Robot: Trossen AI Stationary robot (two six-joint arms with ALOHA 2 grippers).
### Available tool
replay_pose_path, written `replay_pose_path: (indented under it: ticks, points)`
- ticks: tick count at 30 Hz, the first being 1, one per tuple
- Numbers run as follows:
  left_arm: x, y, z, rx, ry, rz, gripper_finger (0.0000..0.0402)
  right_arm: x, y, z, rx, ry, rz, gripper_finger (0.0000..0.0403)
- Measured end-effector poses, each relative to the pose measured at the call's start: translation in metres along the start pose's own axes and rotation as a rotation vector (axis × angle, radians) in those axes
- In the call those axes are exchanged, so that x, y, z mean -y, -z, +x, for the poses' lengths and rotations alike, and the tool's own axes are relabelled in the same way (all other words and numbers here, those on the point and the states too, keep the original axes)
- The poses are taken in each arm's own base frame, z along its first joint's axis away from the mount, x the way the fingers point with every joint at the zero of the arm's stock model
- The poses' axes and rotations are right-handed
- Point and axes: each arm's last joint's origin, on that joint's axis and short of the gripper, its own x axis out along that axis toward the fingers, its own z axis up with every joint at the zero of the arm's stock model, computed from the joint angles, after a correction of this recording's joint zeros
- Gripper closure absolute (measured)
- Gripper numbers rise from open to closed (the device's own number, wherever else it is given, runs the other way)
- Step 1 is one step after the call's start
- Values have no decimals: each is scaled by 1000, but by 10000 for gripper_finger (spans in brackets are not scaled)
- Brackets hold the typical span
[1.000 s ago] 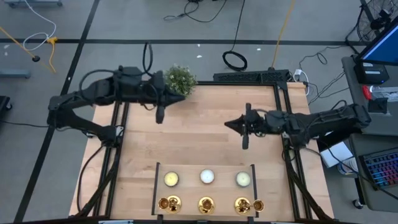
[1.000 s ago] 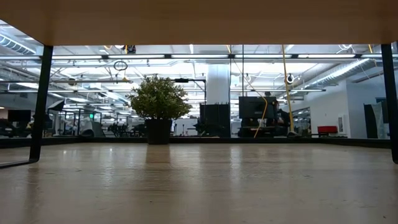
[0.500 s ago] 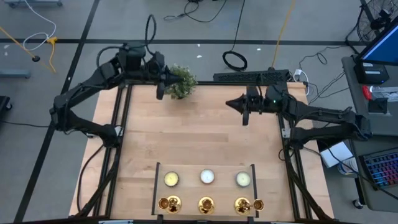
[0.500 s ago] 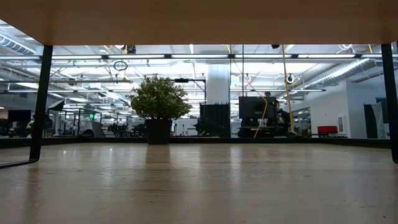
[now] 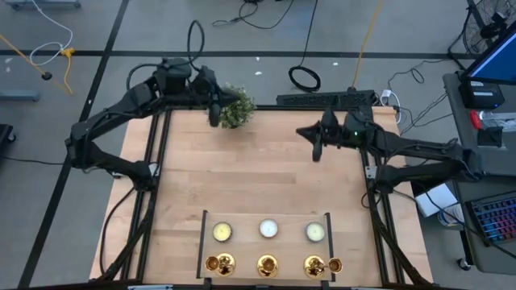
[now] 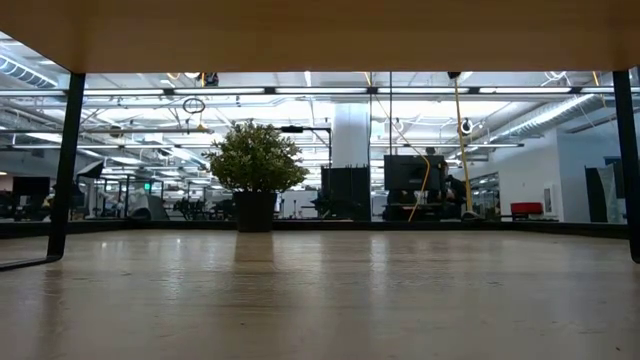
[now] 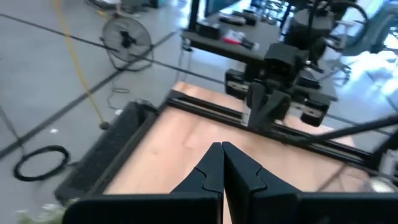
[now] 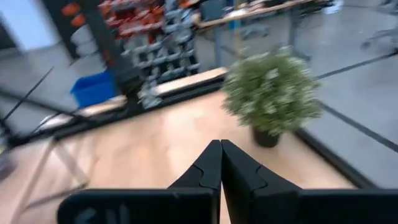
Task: Pick & Place candle stick holders
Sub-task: Return to Home Position
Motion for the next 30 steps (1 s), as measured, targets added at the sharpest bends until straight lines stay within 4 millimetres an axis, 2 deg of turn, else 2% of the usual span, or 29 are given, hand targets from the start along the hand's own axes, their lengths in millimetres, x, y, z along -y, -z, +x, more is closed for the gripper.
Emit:
replay_pose_path:
  ticks: [5,10,15,20,23,30]
  points:
    - [32,6,6,-36,33,27,401,-28,6,-14,-57,-124,-32,403]
    - [59,10,7,-31,4,59,401,-47,12,-37,-130,-230,-5,403]
    - [74,12,7,-15,-43,77,400,-58,18,-65,-159,-192,-25,403]
    - [79,11,6,8,-44,47,399,-57,22,-87,-117,-146,-54,403]
    - [81,11,6,7,-39,26,400,-54,36,-93,-63,-189,-30,403]
    - [81,12,8,4,-43,-7,400,-43,93,-92,69,-303,90,403]
